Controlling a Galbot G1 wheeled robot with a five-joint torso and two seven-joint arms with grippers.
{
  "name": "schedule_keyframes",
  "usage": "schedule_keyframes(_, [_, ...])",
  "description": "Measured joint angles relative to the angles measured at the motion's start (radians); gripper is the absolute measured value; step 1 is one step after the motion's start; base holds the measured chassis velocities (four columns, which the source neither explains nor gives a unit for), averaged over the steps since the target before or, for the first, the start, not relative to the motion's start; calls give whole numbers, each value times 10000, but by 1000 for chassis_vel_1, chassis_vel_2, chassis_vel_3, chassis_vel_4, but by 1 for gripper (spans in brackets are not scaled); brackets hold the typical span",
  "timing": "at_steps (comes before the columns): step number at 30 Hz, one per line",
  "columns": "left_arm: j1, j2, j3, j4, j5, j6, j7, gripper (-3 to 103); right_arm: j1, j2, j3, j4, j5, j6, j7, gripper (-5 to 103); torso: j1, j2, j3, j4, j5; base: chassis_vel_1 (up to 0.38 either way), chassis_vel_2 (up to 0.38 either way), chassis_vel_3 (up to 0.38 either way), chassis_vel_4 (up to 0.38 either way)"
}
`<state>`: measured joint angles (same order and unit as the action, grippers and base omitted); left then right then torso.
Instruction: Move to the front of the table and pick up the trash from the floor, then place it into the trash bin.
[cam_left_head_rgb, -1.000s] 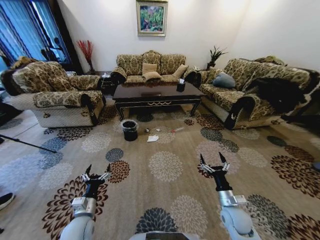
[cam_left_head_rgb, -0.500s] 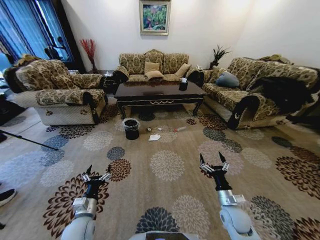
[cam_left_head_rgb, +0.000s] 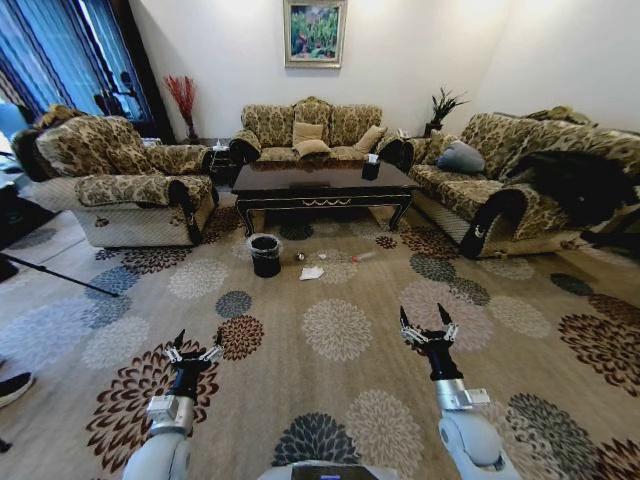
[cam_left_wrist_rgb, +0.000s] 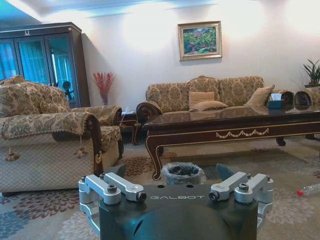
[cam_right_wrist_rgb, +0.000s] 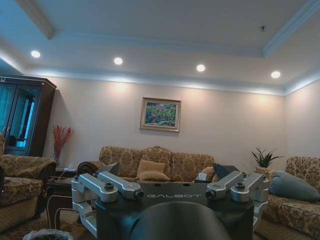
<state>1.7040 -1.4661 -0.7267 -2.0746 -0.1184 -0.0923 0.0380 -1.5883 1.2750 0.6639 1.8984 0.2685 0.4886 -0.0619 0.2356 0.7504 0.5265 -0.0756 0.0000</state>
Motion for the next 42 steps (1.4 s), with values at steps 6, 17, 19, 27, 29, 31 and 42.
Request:
schedule_keyframes(6, [-16, 13, -1, 13, 0, 14, 24, 100, -2, -7, -19, 0, 72, -48, 72, 100, -77, -183, -107, 0, 0, 0, 0, 0, 0])
schedule_keyframes(17, [-3, 36, -49, 16, 111, -62, 177, 100, -11, -10, -54, 21, 190, -129, 164, 100, -310, -728, -419, 0, 0, 0, 0, 0, 0])
schedule_keyframes(19, [3, 33, -50, 16, 112, -71, 181, 100, -13, -4, -54, 22, 186, -129, 164, 100, -328, -773, -446, 0, 0, 0, 0, 0, 0])
schedule_keyframes(27, [32, 9, -49, 17, 69, -112, 198, 100, -23, -3, -26, 12, 178, -108, 165, 100, -459, -1085, -629, 0, 0, 0, 0, 0, 0])
schedule_keyframes(29, [54, -7, -33, 26, 73, -134, 214, 100, -26, -6, 1, 5, 179, -98, 164, 100, -506, -1212, -705, 1, 0, 0, 0, 0, 0])
schedule_keyframes(31, [58, -15, -29, 36, 99, -158, 225, 100, -28, -5, 7, 2, 180, -93, 164, 100, -531, -1267, -735, 1, 0, 0, 0, 0, 0])
schedule_keyframes(42, [41, -41, -70, 207, 101, -357, 432, 100, -33, -2, 86, -2, 211, -78, 166, 100, -706, -1659, -953, 0, 0, 0, 0, 0, 0])
